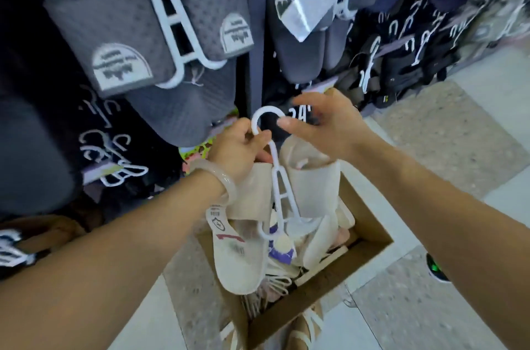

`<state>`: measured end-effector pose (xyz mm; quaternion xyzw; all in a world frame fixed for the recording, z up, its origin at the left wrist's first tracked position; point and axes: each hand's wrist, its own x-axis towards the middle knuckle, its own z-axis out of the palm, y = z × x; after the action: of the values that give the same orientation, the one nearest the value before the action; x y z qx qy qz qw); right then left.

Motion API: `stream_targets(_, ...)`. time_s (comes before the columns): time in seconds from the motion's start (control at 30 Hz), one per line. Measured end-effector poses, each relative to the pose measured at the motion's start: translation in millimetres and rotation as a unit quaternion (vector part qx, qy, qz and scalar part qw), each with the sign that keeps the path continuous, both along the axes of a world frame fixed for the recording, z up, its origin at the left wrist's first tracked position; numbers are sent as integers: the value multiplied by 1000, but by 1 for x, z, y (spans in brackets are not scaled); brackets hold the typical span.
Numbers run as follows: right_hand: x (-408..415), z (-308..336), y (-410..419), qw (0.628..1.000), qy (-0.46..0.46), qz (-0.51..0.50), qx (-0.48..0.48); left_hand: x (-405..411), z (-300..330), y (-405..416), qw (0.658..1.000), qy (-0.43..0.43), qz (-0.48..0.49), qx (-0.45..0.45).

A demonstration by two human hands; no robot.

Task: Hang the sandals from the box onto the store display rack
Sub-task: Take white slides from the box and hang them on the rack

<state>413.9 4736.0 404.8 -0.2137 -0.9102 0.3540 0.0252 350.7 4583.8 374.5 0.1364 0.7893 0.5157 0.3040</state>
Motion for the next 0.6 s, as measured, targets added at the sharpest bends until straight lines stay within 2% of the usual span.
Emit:
stream_targets(0.07, -12, 47, -16, 997, 45, 68, -6, 6, 49, -14, 999, 20, -4, 27)
stream_targets(0.2, -8, 130, -50, 986, 10, 119, -112, 27, 132, -47, 996, 56, -7, 75)
stream_targets(0.4, -1, 208, -87, 983, 28, 173, -60, 36, 204, -89, 994, 51, 9, 97)
stream_targets(0.6, -6, 291, -98, 977, 69, 185, -83, 42, 278, -113, 981, 167, -29, 93)
